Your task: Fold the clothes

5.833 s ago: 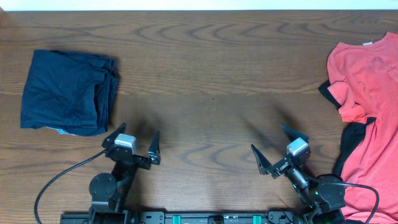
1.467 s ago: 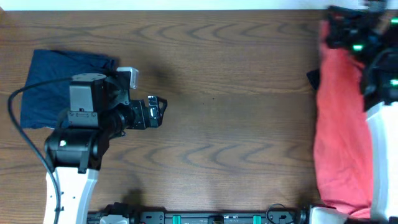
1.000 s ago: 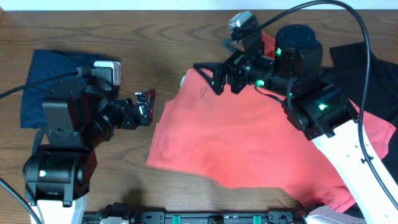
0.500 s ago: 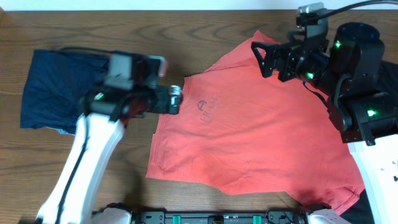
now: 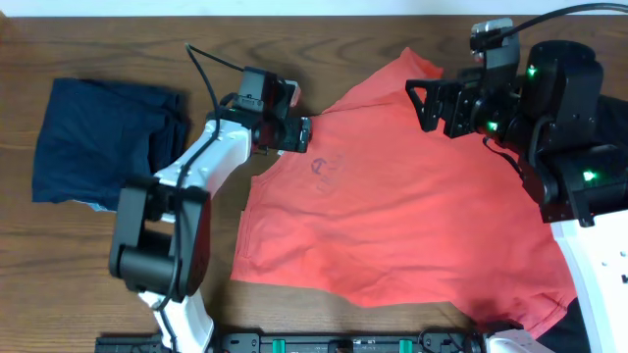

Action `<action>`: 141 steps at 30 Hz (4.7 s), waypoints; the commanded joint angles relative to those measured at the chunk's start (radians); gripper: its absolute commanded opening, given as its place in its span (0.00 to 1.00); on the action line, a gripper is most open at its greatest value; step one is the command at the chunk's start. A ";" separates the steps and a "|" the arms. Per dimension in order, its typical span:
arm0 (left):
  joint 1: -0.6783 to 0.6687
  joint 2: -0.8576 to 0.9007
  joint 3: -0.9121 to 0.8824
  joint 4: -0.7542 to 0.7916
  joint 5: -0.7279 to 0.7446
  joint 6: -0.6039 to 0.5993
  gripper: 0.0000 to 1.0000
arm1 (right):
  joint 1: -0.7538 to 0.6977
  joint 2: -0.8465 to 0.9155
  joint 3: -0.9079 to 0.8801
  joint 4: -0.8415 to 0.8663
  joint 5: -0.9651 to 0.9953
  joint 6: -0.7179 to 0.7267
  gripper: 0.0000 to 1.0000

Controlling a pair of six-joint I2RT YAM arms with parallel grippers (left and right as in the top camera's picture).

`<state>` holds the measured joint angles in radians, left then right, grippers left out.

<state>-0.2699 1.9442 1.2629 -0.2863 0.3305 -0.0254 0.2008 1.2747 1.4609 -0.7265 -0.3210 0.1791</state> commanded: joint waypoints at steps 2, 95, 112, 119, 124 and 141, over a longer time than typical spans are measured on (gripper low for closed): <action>0.000 0.053 0.011 0.063 -0.003 0.010 0.83 | -0.005 0.026 0.011 -0.016 0.008 0.007 0.90; -0.008 -0.130 -0.068 -0.478 -0.010 0.036 0.84 | -1.188 0.808 0.254 0.132 -0.220 0.118 0.20; -0.003 -0.190 0.025 -0.563 -0.003 0.032 0.84 | -0.822 0.739 0.218 -0.270 -0.138 0.012 0.24; -0.003 -0.356 0.051 -0.554 -0.004 0.032 0.97 | -0.694 0.638 0.218 -0.474 -0.055 0.007 0.24; -0.003 -0.457 0.051 -0.568 -0.015 0.032 0.99 | -0.624 0.595 0.170 -0.607 -0.052 -0.049 0.24; -0.003 -0.513 0.050 -0.637 -0.037 0.032 0.98 | -0.558 0.438 -0.604 -0.213 0.036 0.099 0.18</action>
<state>-0.2768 1.4372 1.2995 -0.9173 0.3065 0.0006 -0.3477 1.7344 0.9203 -0.9703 -0.2962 0.2211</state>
